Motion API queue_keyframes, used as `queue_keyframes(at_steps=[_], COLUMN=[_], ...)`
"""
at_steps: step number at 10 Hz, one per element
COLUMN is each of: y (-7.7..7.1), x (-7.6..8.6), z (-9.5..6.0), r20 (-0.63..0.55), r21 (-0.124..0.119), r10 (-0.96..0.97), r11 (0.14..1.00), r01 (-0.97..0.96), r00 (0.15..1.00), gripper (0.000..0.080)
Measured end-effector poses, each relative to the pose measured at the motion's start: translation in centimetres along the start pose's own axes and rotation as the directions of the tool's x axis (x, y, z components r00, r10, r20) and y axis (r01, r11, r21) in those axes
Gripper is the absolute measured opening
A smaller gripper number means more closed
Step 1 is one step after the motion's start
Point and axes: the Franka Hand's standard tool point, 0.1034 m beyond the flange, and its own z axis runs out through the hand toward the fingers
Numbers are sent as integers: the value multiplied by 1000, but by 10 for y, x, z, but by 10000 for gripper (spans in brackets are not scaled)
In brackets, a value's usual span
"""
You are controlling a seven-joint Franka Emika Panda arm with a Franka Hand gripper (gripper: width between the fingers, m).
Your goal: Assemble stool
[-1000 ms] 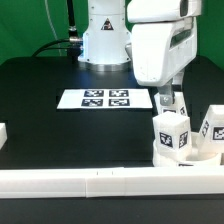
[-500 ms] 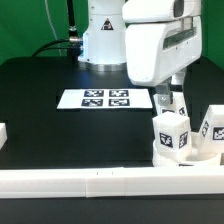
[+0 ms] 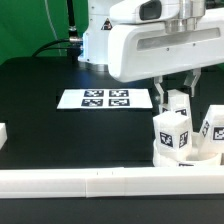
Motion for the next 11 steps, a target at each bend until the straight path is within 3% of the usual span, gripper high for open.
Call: queue_keyframes(at_steps=[2, 5, 7, 11], y=[-3, -5, -5, -9], x=[1, 1, 3, 5], z=[0, 1, 1, 0], r20=[-1, 0, -7, 13], r21=[1, 28, 35, 59], r10=[217, 547, 637, 841], r11=[976, 837, 770, 540], r01=[-217, -546, -637, -840], r00=[976, 837, 770, 541], gripper=[334, 334, 334, 334])
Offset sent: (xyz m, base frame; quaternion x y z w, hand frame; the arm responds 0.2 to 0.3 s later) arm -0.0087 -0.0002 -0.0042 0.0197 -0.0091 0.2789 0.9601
